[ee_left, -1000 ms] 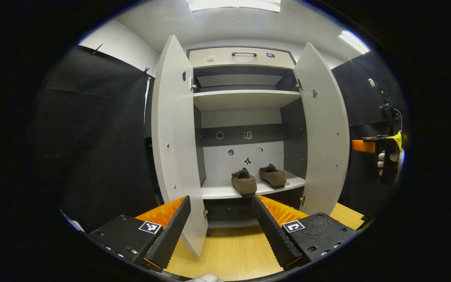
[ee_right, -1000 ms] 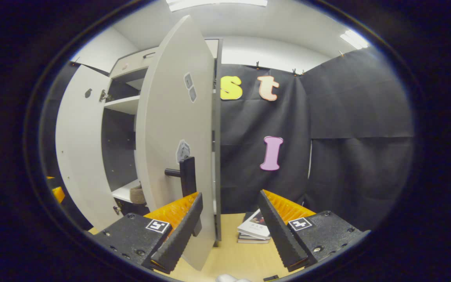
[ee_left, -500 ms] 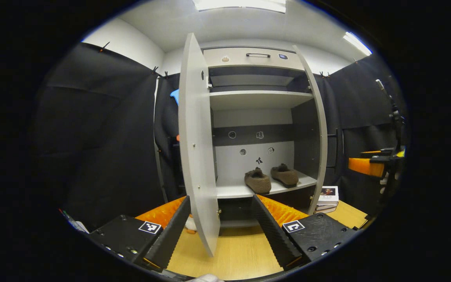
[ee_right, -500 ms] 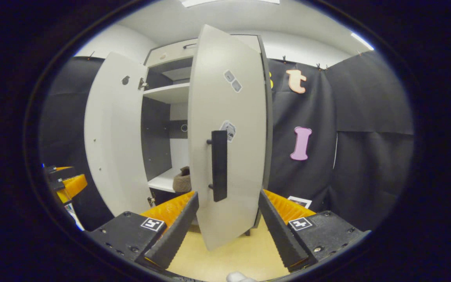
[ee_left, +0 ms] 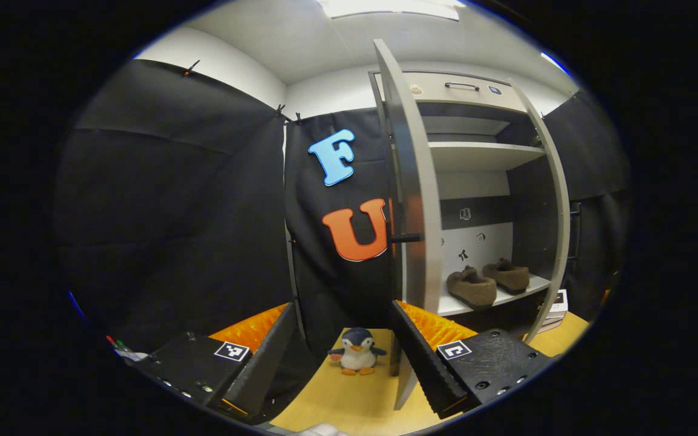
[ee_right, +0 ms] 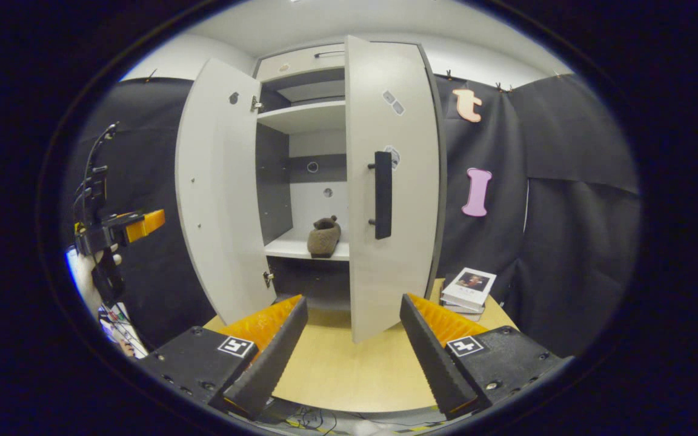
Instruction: Grab one shoe with the right hand and put it into the shoe cabinet, grab the other shoe with the left hand and put it into the shoe cabinet; then close the right door with the right hand and the left door with the left hand.
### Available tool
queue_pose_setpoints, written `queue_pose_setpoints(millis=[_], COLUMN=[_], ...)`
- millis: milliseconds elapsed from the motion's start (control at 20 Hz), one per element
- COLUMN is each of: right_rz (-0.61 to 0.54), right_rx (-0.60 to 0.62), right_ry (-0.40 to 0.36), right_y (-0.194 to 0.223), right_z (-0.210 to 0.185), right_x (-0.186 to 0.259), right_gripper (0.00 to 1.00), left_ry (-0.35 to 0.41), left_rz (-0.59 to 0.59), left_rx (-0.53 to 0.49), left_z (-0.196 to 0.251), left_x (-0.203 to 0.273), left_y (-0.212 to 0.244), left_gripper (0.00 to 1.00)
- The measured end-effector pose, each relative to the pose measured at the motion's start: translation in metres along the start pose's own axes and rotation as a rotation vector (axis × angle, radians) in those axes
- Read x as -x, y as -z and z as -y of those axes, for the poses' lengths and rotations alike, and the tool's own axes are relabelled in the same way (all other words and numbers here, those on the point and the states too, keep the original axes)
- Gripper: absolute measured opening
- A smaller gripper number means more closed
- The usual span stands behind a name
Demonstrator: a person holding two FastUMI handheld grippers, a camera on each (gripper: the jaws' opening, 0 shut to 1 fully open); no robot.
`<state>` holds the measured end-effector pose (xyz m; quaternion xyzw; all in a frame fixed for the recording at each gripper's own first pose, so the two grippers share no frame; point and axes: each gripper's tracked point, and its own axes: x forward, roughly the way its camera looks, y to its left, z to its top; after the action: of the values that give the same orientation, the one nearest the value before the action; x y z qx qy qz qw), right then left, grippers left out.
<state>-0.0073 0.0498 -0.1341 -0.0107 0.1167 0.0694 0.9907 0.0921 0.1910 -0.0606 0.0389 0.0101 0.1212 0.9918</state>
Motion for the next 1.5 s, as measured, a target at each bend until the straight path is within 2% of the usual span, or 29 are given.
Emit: queue_pose_setpoints(millis=[150,350,450,700,800,900,1050,1150,1250,1300,1500], right_rz=[-0.011,-0.022,-0.029,-0.035,-0.033,-0.023,-0.011,0.001,0.017,0.026,0.06], right_rx=[-0.027,-0.043,-0.053,-0.04,-0.043,-0.041,-0.031,-0.028,-0.032,-0.037,-0.047], right_ry=[0.025,0.048,0.052,0.029,0.015,0.002,-0.009,-0.001,0.021,0.031,0.038], right_y=[0.01,0.014,0.016,0.014,0.013,0.008,0.002,-0.005,-0.016,-0.023,-0.043], right_z=[-0.005,-0.004,-0.004,-0.007,-0.006,-0.004,0.01,0.027,0.05,0.06,0.091], right_x=[0.013,0.019,0.018,0.013,0.011,0.01,0.008,0.006,0.003,0.004,0.0], right_gripper=[1.0,1.0,1.0,1.0,1.0,1.0,1.0,1.0,0.99,0.99,0.99], left_ry=[0.01,0.047,0.047,0.037,0.06,0.098,0.165,0.178,0.194,0.192,0.194], left_rz=[0.002,0.004,0.027,0.035,0.028,0.033,0.038,0.014,-0.021,-0.028,-0.027], left_rx=[-0.027,-0.027,-0.024,-0.063,-0.021,-0.023,-0.053,-0.02,0.042,0.056,0.004], left_z=[-0.009,0.0,0.002,0.015,0.032,0.058,0.103,0.124,0.144,0.151,0.171], left_x=[-0.032,-0.058,-0.056,-0.051,-0.046,-0.042,-0.042,-0.041,-0.033,-0.029,0.01], left_y=[0.0,0.001,-0.003,-0.006,-0.005,-0.007,-0.013,-0.014,-0.012,-0.013,-0.02], left_gripper=[0.96,0.96,0.89,0.86,0.86,0.86,0.86,0.88,0.97,0.96,0.96])
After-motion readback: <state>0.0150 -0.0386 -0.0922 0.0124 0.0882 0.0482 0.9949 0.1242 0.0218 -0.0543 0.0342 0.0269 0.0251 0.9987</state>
